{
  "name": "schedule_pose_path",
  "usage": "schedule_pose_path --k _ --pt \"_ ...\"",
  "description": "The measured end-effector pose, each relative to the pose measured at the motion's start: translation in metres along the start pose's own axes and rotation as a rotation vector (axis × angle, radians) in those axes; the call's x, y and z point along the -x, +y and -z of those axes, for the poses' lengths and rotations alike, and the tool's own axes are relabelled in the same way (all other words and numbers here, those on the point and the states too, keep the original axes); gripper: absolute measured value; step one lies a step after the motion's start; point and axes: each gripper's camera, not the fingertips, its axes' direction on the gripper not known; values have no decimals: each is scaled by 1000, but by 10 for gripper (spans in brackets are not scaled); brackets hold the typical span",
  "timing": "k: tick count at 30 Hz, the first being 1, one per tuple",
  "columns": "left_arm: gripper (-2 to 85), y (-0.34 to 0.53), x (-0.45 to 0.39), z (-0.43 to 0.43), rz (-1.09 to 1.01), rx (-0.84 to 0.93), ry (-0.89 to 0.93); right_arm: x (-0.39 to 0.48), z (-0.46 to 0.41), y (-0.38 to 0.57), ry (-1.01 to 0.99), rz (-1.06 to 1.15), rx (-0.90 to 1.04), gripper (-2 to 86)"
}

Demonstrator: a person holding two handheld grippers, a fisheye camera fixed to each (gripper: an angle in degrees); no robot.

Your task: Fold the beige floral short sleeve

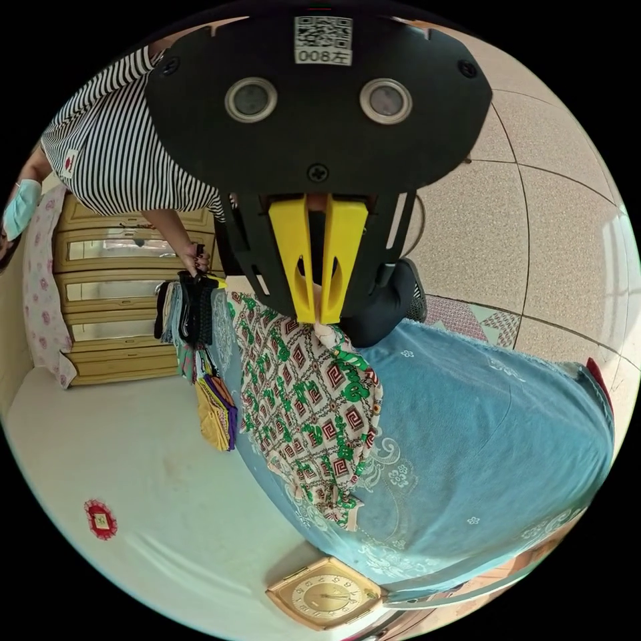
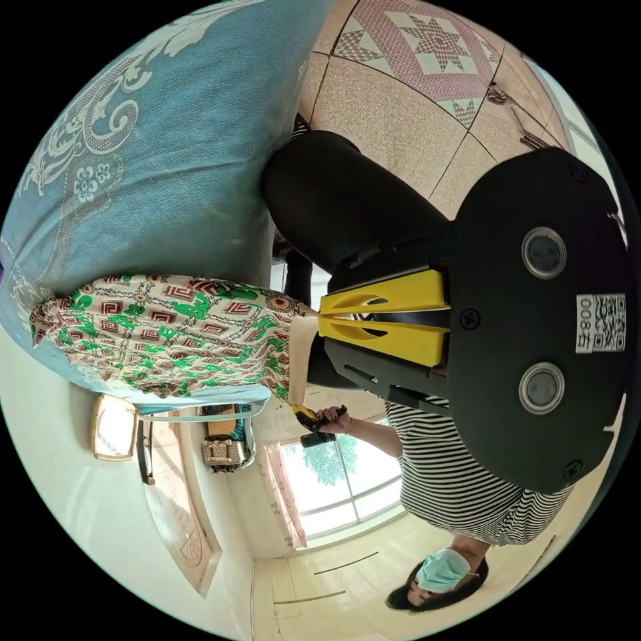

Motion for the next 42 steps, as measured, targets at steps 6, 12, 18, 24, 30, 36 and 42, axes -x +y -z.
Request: schedule_pose_path --k 6,12,18,24,30,36,42 --pt "13 -4 8 -10 21 -2 -14 -13 23 -2 -2 -13 -15 3" --pt "14 -16 10 -23 31 -11 -23 -22 45 -7 -4 -16 -23 3" --pt "19 -36 17 -51 85 -17 -37 -36 55 -16 -17 -59 -39 3" --pt "34 -59 18 -82 147 -23 -50 -51 70 -20 -114 -96 -88 5" --pt "57 -83 15 -91 204 -106 -49 -59 102 -7 -173 -90 -197 8" --pt "59 -137 -20 -114 118 -150 -11 -59 136 -10 -193 -61 -348 21" --pt "64 -246 -108 -203 -119 4 73 -37 149 -69 -188 39 -410 41"
